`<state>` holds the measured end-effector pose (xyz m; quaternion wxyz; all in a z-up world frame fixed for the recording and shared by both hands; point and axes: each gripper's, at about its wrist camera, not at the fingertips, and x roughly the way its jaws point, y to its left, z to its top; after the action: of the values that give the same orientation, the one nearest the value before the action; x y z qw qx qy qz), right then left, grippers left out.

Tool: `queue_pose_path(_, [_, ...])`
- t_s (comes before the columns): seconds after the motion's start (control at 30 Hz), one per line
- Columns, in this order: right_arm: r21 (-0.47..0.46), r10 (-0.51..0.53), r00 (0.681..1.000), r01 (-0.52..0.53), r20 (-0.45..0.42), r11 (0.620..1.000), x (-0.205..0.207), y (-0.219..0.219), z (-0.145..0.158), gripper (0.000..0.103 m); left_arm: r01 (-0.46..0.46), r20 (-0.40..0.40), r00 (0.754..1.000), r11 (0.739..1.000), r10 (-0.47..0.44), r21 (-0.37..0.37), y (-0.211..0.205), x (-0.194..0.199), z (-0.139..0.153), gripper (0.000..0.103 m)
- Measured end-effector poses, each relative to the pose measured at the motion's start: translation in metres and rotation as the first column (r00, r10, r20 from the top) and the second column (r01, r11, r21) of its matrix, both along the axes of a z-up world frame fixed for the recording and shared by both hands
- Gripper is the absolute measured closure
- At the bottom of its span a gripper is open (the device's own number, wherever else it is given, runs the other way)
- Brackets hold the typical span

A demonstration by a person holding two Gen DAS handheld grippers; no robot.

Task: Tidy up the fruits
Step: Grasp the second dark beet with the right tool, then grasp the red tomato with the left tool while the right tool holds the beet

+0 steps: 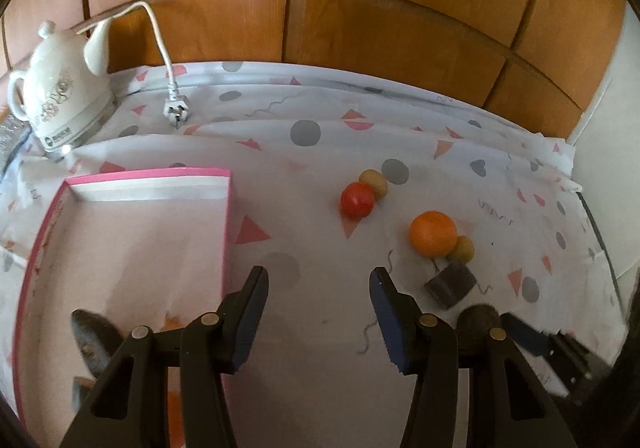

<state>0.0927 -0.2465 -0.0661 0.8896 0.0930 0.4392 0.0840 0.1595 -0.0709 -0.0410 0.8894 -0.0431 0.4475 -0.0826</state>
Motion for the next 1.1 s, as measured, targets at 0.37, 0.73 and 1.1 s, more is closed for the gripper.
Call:
queue_pose_path(0.37, [-0.117,-0.076,0.996,0.081,0.040,0.990,0.002,-0.013,-0.007,0.058,0.015,-0.020,1.000,1.000,-0.016,-0.004,-0.016,0.043,-0.004,0.052])
queue_pose_path(0.73, [-0.074,-0.082,0.995,0.086,0.053,0.994,0.001,-0.017,-0.015,0.058,0.122,-0.034,0.992,0.992,-0.121,0.043,-0.046,0.078,-0.020,0.061])
queue_pose_path(1.1, [-0.081,-0.081,0.995,0.085,0.051,0.993,0.002,-0.015,-0.017,0.057,0.112,-0.041,0.993,0.993,-0.111,0.038,-0.043,0.063,-0.025,0.078])
